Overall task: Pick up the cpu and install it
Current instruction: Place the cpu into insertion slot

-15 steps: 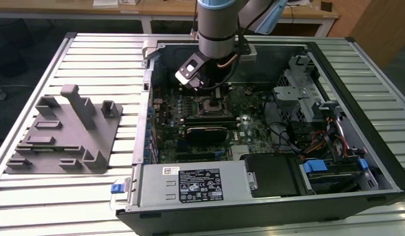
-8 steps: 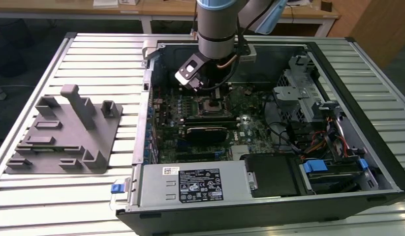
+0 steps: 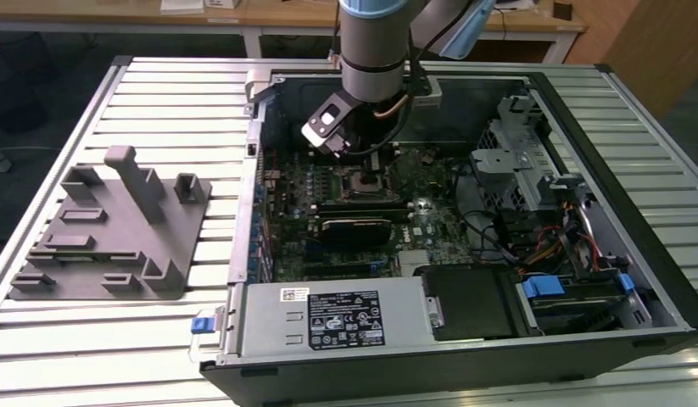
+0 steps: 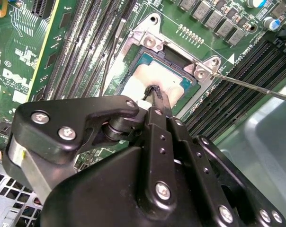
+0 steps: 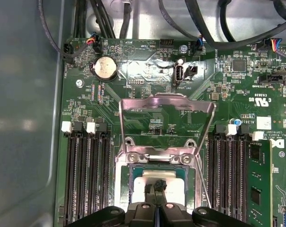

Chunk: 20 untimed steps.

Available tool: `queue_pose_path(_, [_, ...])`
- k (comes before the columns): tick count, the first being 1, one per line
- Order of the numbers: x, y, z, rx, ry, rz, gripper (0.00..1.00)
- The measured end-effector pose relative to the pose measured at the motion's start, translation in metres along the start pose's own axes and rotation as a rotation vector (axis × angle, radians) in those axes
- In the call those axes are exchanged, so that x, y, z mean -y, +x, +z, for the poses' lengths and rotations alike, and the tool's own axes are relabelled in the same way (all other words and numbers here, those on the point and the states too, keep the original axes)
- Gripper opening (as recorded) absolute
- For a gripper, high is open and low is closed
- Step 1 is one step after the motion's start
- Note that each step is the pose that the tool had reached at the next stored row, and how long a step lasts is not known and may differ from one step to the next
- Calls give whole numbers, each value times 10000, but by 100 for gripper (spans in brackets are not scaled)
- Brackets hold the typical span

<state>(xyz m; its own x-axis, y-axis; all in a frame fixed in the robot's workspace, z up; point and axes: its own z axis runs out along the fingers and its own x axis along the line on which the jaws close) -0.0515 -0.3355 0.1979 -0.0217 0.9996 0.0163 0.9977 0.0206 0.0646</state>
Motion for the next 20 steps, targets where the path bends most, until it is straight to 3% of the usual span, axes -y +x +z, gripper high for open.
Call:
queue_pose_path(7, [-7, 2, -113, 3, 2, 0, 11])
queue_pose_path(17, [-23, 7, -358, 30, 3, -2, 11])
queue_pose_path(20, [-28, 10, -432, 71, 3, -4, 11])
